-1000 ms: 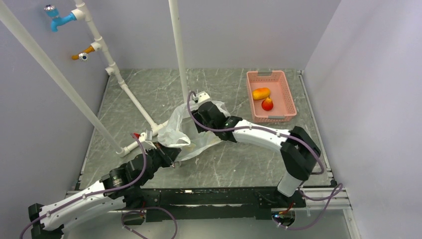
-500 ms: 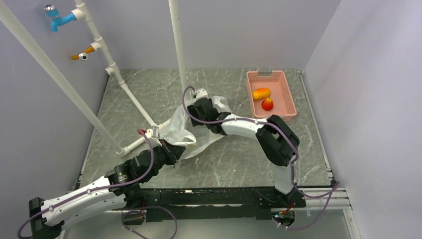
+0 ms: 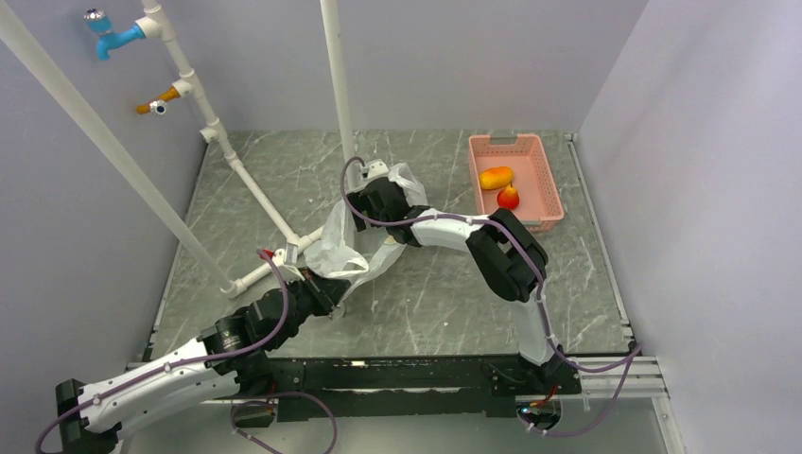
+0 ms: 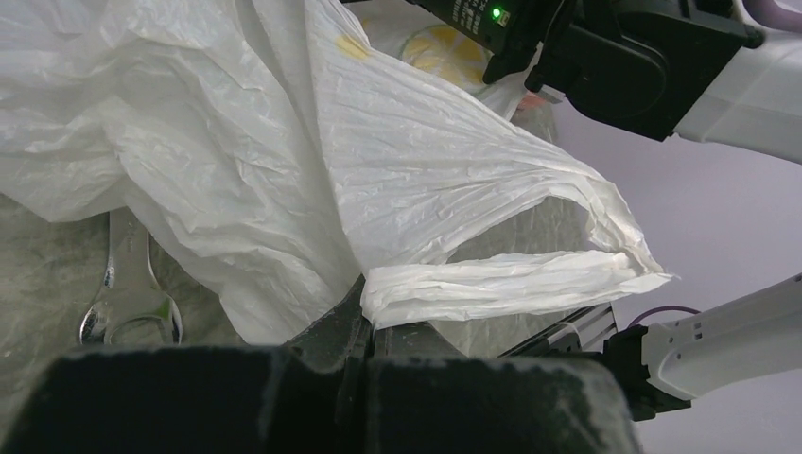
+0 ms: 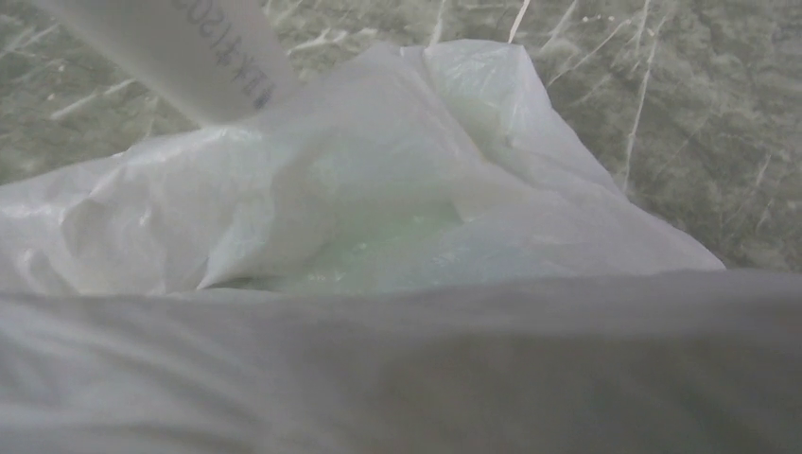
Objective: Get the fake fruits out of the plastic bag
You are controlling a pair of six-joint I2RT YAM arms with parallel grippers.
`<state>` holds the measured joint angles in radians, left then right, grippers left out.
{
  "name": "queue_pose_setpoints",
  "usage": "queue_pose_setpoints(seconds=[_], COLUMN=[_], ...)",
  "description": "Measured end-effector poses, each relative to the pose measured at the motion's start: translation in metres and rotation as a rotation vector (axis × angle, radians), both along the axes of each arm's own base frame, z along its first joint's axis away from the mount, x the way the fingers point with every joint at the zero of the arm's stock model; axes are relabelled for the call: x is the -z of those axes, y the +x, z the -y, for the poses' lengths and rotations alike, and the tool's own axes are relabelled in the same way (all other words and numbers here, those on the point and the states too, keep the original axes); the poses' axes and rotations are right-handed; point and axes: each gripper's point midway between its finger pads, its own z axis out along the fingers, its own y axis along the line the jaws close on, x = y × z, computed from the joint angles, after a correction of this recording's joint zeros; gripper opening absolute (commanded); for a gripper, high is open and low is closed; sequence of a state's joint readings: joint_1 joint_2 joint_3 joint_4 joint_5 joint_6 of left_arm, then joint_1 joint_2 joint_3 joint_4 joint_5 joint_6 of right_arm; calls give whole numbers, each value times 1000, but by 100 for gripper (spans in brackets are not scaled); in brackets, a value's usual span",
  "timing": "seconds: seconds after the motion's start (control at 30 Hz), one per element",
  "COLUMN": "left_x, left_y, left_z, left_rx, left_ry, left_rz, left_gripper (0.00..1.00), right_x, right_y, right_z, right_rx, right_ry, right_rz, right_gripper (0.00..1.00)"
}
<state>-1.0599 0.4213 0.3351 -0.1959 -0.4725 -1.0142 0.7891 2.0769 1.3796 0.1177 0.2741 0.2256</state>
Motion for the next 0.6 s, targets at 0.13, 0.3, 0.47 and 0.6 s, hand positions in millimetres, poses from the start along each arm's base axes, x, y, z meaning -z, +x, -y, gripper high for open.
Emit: queue_pose_setpoints(seconds=[0.13, 0.3, 0.47, 0.6], left_x=[5, 8, 8, 7], left_y=[0, 1, 0, 0], left_z=[0, 1, 2, 2], left_rx=[0, 0, 4, 5], left_ry=[11, 24, 22, 19], left_rz=[-8, -15, -15, -15], left_gripper=[0, 0, 0, 0], right_x=[9, 19, 20, 19], right_y=[11, 22, 25, 21], right_z=[-3, -4, 0, 1], right_rx=[1, 14, 17, 11], right_ry=[-27, -44, -61, -46], right_rz=[17, 34, 43, 41], right_gripper=[93, 78, 50, 36])
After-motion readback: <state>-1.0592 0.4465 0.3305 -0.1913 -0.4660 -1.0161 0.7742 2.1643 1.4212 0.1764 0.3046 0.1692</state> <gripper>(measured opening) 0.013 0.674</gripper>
